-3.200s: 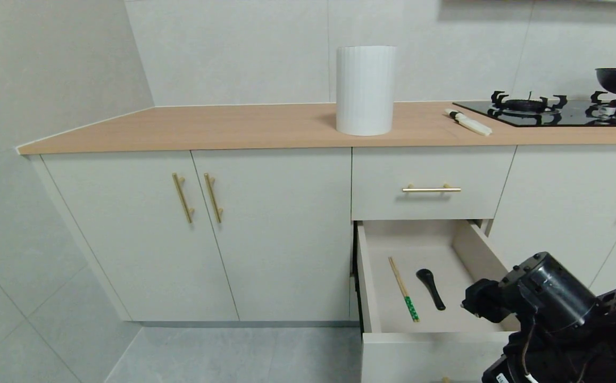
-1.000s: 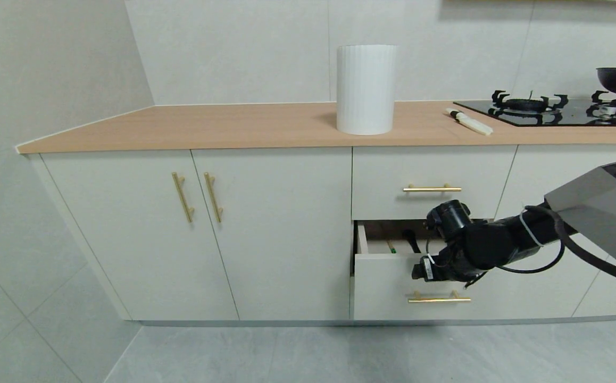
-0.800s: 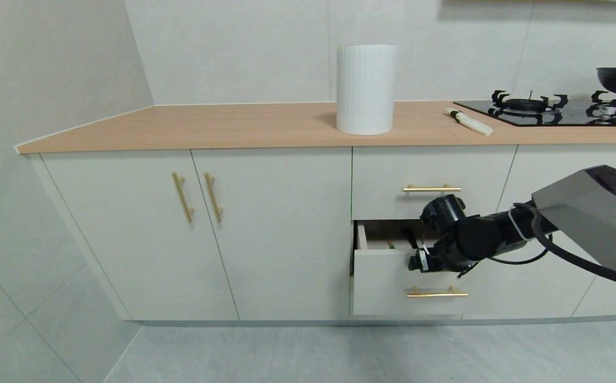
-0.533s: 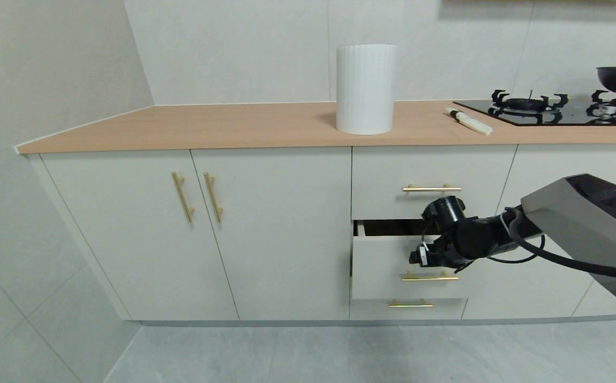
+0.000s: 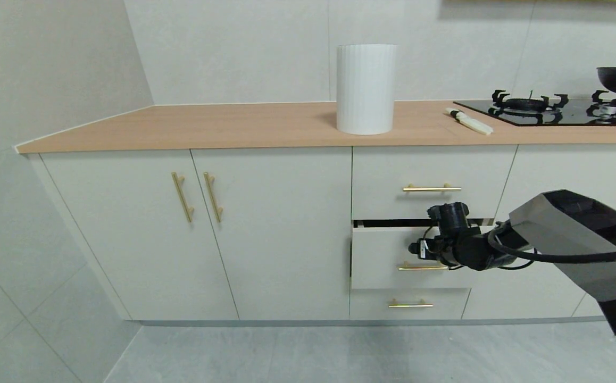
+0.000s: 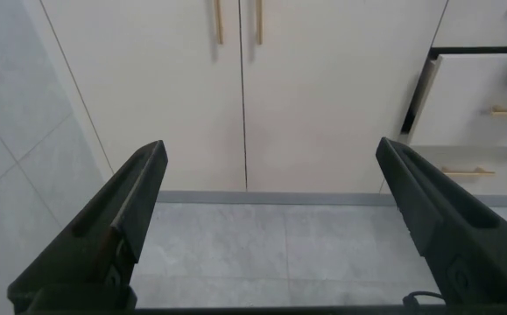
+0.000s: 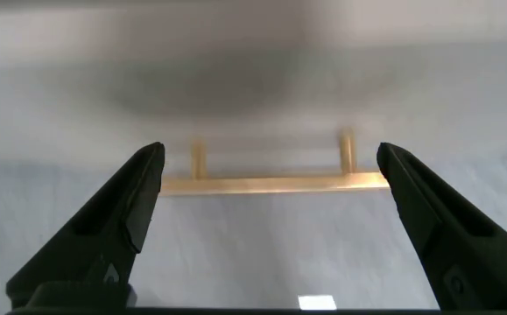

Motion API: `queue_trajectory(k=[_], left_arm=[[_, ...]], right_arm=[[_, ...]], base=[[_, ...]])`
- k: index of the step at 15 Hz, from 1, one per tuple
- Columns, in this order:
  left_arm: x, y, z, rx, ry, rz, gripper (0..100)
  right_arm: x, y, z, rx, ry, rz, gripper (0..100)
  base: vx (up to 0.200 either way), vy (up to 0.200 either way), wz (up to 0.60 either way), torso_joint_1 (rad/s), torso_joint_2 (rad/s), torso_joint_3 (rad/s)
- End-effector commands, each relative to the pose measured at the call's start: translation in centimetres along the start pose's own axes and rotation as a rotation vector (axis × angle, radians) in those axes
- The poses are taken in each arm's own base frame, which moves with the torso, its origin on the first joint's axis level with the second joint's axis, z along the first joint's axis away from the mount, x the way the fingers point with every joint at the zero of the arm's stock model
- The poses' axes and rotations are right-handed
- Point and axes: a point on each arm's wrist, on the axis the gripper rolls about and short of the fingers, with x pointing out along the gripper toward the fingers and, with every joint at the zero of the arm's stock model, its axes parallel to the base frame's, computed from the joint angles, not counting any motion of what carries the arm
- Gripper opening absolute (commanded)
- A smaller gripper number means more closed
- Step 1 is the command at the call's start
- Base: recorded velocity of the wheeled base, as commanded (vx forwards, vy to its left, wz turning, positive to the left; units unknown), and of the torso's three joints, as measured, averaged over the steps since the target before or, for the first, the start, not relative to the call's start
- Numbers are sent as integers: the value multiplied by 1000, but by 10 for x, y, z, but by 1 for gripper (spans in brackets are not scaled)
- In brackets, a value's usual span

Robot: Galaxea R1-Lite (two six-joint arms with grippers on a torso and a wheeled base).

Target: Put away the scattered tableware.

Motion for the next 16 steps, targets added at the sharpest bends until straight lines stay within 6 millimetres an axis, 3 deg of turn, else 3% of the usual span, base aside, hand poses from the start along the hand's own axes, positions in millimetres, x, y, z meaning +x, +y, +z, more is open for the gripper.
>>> queue_trajectory(k=[1,6,16], left_arm=[[0,0,0,0,0,1,100],[0,0,0,0,0,1,100],[0,0,0,0,0,1,100]], right_arm=[[12,0,-14,-6,19,-16,100],[19,2,-11,23,-74,-30,100],[21,4,14,125,-164,-12,100]], base=[[0,0,0,0,0,0],[0,0,0,0,0,0],[0,0,0,0,0,0]])
